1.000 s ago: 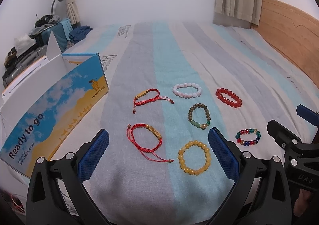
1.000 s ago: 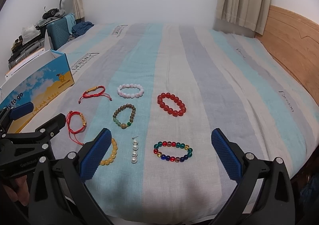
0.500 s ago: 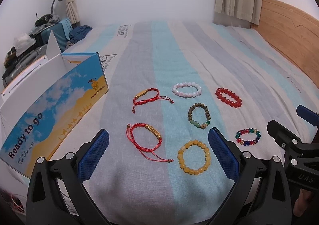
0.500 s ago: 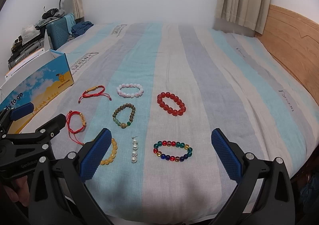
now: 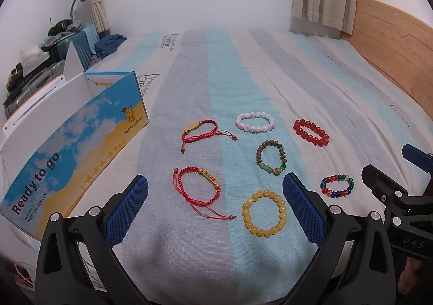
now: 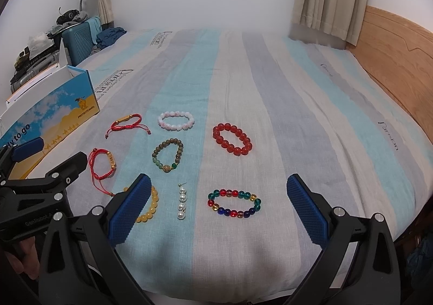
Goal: Organize jewelry
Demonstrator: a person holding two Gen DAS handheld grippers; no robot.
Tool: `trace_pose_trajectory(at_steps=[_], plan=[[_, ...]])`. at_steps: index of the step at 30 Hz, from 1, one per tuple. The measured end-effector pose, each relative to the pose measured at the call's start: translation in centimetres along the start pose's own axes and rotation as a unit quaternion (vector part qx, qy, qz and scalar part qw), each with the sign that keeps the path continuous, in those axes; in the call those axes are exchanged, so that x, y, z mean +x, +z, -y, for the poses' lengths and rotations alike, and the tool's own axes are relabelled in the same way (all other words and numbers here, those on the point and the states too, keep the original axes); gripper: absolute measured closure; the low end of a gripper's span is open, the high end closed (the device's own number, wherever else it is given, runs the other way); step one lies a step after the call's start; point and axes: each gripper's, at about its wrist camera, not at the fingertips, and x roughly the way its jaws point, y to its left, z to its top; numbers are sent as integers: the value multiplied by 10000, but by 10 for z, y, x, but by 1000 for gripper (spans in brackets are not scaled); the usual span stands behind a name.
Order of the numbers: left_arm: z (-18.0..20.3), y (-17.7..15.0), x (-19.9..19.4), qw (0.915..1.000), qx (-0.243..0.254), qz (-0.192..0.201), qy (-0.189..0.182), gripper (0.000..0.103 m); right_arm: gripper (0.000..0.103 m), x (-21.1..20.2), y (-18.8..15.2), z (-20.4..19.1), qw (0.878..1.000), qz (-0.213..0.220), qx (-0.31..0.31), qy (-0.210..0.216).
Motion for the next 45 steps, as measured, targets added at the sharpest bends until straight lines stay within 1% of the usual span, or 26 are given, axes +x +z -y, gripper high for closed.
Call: trace_pose_trajectory(at_steps=[22,31,34,40,45], plan=[[-1,-1,1,10000,6,-18,-1,6,7,1,-1,0,10000,-18,18,-10],[-3,-3,17,9997,-41,-226,-68,6,7,16,-3,10,9997,-233,23,-66],[-2,-2,25,9994,22,-321,-98,6,7,22,-4,14,9995,-301,-13,-75],[-1,-3,47,9975,105,-658,-254,6,7,37,-3,23,9985,-485,-185,-148],[5,-3,60,9962,254,-780,-287,6,7,47,-1,31,9976,-613,-255,-175]])
